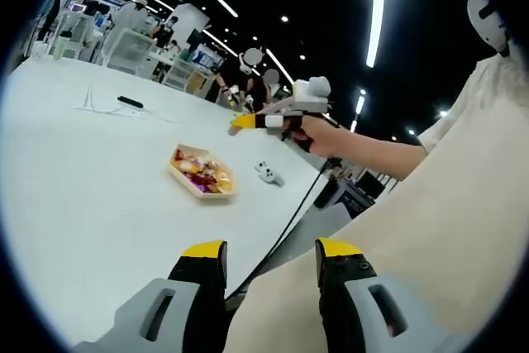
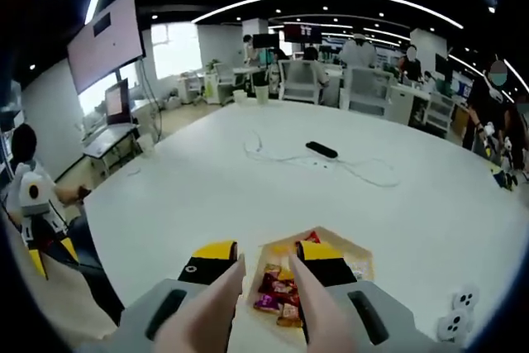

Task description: Place the target food into the container with the food tongs after gripping and lifting it, then release it inside without dropping or visibly crushing the food.

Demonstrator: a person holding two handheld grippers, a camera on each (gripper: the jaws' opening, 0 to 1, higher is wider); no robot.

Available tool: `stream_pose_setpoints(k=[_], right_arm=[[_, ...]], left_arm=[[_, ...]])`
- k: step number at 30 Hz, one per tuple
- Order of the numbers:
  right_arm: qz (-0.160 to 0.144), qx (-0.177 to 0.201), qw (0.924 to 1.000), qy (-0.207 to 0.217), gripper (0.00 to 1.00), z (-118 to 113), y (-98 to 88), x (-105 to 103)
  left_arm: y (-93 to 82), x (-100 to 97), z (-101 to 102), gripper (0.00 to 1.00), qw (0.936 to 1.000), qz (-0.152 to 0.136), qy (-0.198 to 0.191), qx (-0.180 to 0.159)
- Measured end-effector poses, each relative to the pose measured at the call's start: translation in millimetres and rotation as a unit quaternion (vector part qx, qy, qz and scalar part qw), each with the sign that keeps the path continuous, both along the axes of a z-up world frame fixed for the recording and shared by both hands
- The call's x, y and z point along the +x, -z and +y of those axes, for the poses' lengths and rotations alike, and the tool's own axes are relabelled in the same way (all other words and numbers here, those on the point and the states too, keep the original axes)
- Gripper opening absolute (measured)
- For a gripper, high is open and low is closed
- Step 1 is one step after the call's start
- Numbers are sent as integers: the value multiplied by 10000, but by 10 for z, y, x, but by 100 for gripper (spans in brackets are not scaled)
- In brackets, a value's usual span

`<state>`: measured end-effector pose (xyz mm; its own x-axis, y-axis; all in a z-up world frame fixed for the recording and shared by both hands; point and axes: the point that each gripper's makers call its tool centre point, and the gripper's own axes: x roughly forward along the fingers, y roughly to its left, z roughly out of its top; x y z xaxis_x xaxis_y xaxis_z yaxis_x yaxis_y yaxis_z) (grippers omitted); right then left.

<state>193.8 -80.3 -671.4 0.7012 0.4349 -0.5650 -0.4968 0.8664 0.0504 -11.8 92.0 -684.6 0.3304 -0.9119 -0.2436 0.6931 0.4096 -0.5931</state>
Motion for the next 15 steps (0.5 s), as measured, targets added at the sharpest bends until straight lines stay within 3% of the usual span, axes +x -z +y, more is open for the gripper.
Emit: stream_pose_setpoints(k=[15], right_arm=[[90, 398, 9989, -223, 28, 217, 95, -218]], left_arm=[[-49, 20, 11, 40, 10000, -77, -8, -18]])
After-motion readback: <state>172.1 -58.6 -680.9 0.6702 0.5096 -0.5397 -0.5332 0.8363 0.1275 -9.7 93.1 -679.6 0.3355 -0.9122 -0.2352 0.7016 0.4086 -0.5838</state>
